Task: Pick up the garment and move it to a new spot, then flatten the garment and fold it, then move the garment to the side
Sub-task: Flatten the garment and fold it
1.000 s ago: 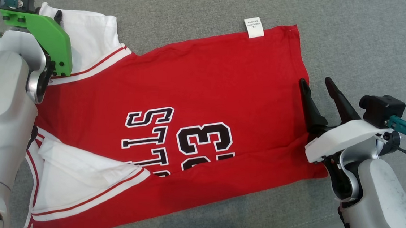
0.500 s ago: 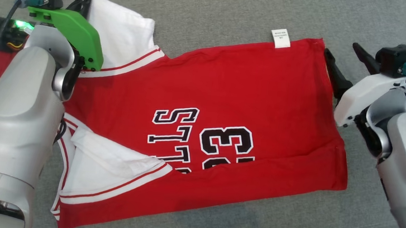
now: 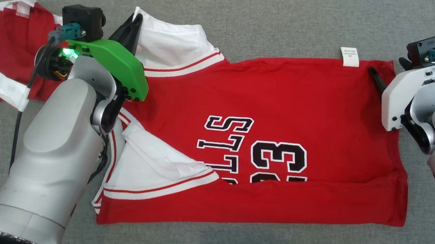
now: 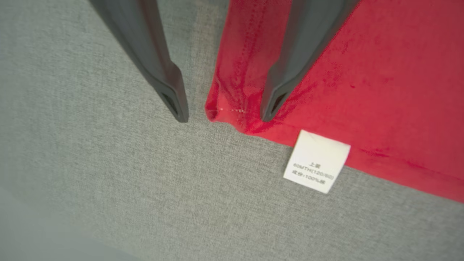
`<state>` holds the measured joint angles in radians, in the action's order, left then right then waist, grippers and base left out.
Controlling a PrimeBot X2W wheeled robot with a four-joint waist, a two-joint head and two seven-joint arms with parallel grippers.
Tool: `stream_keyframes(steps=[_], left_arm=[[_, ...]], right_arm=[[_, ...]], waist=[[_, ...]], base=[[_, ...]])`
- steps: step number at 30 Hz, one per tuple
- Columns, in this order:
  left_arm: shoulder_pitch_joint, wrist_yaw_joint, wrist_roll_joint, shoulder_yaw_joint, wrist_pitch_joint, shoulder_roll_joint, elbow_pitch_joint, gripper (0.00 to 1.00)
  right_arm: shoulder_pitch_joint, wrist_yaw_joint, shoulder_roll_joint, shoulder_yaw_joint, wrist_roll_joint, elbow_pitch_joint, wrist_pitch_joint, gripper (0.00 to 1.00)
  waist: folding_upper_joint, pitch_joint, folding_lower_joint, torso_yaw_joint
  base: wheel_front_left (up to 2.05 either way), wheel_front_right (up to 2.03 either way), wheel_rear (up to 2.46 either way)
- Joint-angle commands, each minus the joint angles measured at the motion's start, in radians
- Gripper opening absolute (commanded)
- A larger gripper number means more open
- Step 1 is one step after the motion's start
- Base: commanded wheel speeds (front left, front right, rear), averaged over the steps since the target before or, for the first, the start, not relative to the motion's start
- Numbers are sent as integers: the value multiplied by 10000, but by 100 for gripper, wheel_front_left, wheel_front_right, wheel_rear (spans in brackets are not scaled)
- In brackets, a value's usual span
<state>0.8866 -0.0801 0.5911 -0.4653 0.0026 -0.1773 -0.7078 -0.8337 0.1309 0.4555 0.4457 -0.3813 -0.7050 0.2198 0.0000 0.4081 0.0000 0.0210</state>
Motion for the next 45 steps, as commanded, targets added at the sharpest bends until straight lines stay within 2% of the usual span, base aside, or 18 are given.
stream_keyframes(steps=[1,2,3,4,5,7,8,16,20,24,31,38,45], left_arm=[[-173,31,89,-24,-19,6,96,0],[-224,54,86,-45,2,12,157,0],[-264,75,72,-63,32,4,204,0],[-303,83,69,-77,31,-2,251,0],[-341,100,78,-85,47,-15,310,0],[-415,125,89,-84,37,-63,403,0],[-458,141,102,-81,29,-93,449,0],[-1043,209,408,105,-189,-243,971,0],[-1596,177,753,303,-420,-256,1520,0],[-2535,295,1000,513,-616,-463,2500,0],[-4730,780,1205,564,-596,-939,4816,0],[-6859,1417,1409,576,-542,-1177,6811,0],[-8251,1836,1708,614,-526,-1257,7521,0]], right_arm=[[-151,-3,101,137,-232,-173,46,100],[-205,-3,138,250,-336,-303,95,100],[-247,-3,148,360,-447,-400,108,85],[-271,-3,145,512,-565,-480,144,50],[-285,-3,161,649,-692,-539,123,41],[-366,-3,224,858,-880,-644,5,18],[-413,-3,240,944,-964,-698,-63,0],[-391,-3,215,1167,-1533,-1054,-1279,0],[46,-3,276,1283,-1923,-841,-1975,0],[667,-3,479,1407,-2253,-348,-2598,0],[2285,-3,761,845,-2901,715,-3432,0],[4029,-3,701,-94,-2854,2053,-3692,0],[5404,-3,351,-960,-2507,3146,-3105,0]], waist=[[0,-72,0,162],[0,-84,0,182],[0,-93,0,192],[0,-103,0,199],[0,-116,0,204],[0,-142,0,189],[0,-157,0,171],[0,-499,0,-4],[0,-842,0,-27],[0,-1155,0,-51],[0,-1714,0,-35],[0,-2109,0,-174],[0,-2246,0,-286]], base=[[0,0,0],[0,0,0],[0,0,0],[0,0,0],[0,0,0],[0,0,0],[0,0,0],[0,0,0],[0,0,0],[0,0,0],[0,0,0],[0,0,0],[0,0,0]])
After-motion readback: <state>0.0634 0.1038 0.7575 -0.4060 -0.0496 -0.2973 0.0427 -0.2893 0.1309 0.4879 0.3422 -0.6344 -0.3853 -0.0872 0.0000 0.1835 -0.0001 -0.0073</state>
